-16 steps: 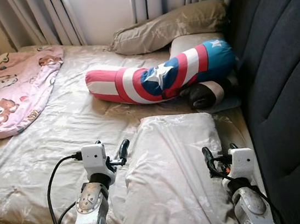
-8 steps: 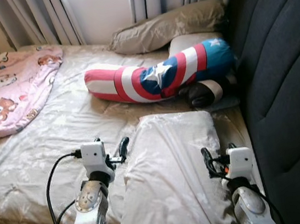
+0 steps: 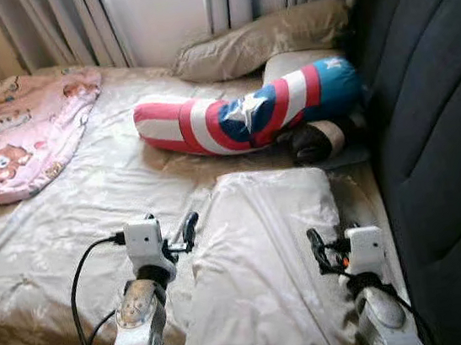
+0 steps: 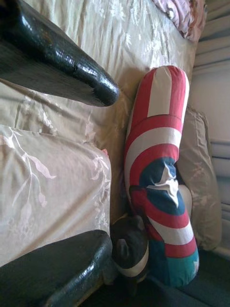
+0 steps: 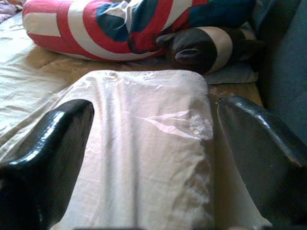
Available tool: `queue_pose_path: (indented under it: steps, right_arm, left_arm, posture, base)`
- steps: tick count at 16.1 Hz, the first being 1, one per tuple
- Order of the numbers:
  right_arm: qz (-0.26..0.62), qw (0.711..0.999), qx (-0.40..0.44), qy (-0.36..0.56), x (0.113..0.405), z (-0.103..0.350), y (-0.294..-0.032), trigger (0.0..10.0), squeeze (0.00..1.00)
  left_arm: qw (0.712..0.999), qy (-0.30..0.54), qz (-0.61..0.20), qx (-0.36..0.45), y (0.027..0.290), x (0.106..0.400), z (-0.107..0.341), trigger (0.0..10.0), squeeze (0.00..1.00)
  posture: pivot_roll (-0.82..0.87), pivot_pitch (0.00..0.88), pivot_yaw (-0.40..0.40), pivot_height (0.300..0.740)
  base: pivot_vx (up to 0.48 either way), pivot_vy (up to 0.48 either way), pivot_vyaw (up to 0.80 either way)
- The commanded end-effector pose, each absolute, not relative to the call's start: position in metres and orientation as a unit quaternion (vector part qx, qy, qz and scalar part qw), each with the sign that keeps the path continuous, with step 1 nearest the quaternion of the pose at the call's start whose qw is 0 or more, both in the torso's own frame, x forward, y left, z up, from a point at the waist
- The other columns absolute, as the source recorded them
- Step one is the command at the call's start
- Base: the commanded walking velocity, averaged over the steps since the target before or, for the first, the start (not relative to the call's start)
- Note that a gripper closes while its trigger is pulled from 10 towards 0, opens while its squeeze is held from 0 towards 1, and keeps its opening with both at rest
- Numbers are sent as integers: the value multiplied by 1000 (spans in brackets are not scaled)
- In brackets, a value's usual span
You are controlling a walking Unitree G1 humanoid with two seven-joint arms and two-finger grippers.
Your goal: Clean up the room
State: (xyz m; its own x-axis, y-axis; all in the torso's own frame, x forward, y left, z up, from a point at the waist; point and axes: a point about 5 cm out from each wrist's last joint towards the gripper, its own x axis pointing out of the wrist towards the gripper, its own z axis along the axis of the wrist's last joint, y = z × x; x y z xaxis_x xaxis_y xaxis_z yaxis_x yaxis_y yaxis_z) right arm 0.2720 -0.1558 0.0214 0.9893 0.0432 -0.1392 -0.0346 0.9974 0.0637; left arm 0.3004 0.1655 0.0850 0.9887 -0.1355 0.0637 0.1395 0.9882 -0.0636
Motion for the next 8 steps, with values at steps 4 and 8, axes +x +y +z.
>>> queue_pose_path:
  steps: [4,8]
  right_arm:
    - [17,997,32,67,270,21,-156,10000,0]
    - [18,997,34,67,270,21,-155,10000,0]
  left_arm:
    - [997,-24,-70,-28,166,300,85,10000,0]
    - [997,-21,-70,-27,166,300,84,10000,0]
  posture:
    - [-11,58,-44,660]
    - [-10,61,-45,660]
  base:
    - [0,0,0]
    - [0,0,0]
